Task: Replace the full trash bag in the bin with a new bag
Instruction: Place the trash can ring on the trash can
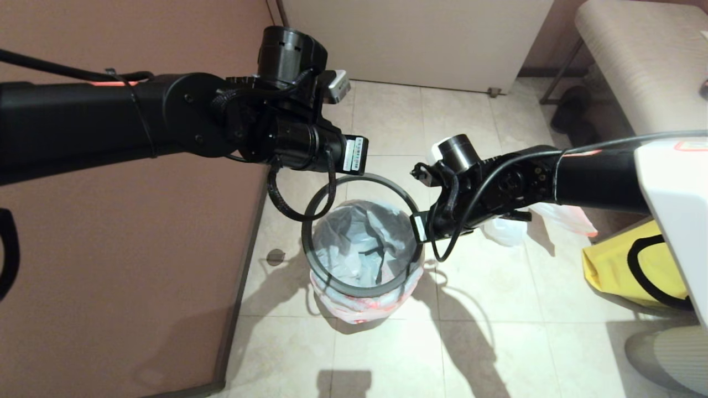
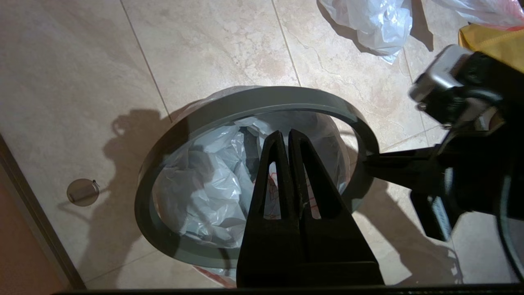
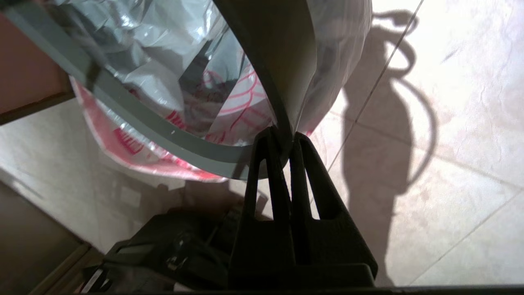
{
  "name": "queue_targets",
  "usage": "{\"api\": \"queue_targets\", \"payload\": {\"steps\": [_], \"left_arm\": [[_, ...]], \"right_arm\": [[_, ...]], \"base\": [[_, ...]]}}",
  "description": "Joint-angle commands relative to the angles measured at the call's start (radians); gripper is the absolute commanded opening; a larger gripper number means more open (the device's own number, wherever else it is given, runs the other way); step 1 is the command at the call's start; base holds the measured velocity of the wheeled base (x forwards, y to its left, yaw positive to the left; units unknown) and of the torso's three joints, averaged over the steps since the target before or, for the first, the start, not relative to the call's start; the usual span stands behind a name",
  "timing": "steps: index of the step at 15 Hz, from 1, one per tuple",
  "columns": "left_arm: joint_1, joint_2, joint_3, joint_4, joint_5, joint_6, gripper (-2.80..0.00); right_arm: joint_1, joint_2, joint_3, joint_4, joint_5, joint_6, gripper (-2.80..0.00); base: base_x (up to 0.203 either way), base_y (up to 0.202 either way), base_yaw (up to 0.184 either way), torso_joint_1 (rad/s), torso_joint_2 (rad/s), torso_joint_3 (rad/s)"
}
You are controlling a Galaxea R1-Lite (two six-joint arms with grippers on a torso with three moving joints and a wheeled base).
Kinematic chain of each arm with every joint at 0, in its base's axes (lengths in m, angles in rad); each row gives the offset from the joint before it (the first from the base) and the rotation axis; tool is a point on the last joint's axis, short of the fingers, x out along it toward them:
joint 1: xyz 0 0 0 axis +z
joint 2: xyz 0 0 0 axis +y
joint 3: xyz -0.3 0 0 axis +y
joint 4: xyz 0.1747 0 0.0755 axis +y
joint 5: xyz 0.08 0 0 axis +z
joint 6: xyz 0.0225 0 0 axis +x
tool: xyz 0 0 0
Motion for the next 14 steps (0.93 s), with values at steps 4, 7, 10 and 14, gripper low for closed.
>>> {"api": "queue_targets", "payload": {"steps": [4,7,10,14], "left_arm": [[0.000,-0.001,-0.001,0.002,0.001,-0.001,-2.80],[0.006,0.001,-0.008,0.002,0.001,-0.001,-2.80],[0.008,0.001,-0.008,0.002,0.001,-0.002,-2.80],[0.024,0.005,-0.019,0.002,0.001,-0.001,-2.80]], "right_arm": [[0.024,-0.085,0.005,0.108,0.002,0.027,-2.80],[0.049,-0.082,0.005,0.125,0.004,0.080,-2.80],[0.056,-0.064,0.008,0.144,0.004,0.086,-2.80],[0.056,-0.015,0.007,0.138,0.004,0.085,-2.80]], "base": [[0.000,0.000,0.000,0.000,0.00,0.000],[0.000,0.000,0.000,0.000,0.00,0.000],[0.000,0.000,0.000,0.000,0.00,0.000],[0.000,0.000,0.000,0.000,0.00,0.000]]}}
